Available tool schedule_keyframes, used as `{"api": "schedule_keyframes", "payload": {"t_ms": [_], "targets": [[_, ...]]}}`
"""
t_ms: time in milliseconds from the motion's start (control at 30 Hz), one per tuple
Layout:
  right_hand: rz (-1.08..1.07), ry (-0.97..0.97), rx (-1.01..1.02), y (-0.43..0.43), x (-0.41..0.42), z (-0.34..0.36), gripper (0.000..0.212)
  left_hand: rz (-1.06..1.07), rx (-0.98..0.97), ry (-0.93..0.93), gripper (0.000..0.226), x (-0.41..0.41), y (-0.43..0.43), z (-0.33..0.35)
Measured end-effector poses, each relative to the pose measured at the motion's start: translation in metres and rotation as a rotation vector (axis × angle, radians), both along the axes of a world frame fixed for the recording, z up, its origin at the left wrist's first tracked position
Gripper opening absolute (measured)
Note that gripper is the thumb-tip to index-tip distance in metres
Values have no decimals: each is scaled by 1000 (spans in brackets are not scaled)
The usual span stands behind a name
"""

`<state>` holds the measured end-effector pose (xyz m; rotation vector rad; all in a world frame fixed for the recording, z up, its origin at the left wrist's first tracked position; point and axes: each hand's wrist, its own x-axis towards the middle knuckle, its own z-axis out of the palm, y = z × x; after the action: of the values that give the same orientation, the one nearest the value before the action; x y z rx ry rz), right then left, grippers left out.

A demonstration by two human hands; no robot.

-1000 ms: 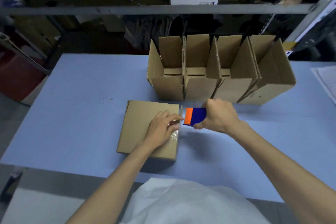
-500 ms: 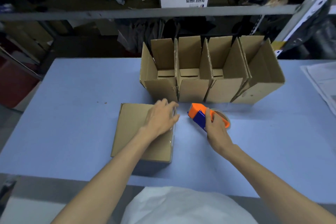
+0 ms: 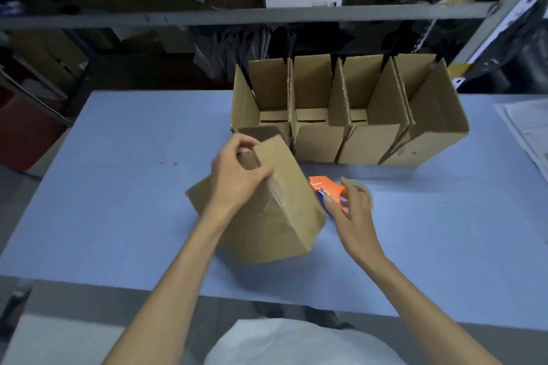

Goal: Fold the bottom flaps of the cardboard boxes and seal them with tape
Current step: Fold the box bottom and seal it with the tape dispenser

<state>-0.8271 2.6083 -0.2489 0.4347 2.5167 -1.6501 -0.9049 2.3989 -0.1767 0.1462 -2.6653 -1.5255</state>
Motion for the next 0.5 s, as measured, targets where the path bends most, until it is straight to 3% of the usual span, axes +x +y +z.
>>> {"api": "schedule_keyframes", "payload": {"t_ms": [67, 200, 300, 333, 400, 500], "targets": [[-27, -64, -268, -9, 1, 19, 72, 62, 153, -38, 35, 16, -10, 10], [-28, 65, -244, -26, -9, 44, 59, 86, 168, -243, 23, 44, -17, -1], [-11, 4, -57, -40, -14, 50, 116, 192, 198, -332, 41, 58, -15, -9], [-8, -18, -12, -43, -16, 50, 126, 234, 188, -353, 50, 61, -14, -12], [-15, -31, -8, -46, -17, 46, 126, 281, 210, -400, 57, 65, -13, -16], [-95, -50, -164, -45, -19, 43, 108, 265, 382, -454, 48, 65, -14, -19]]}}
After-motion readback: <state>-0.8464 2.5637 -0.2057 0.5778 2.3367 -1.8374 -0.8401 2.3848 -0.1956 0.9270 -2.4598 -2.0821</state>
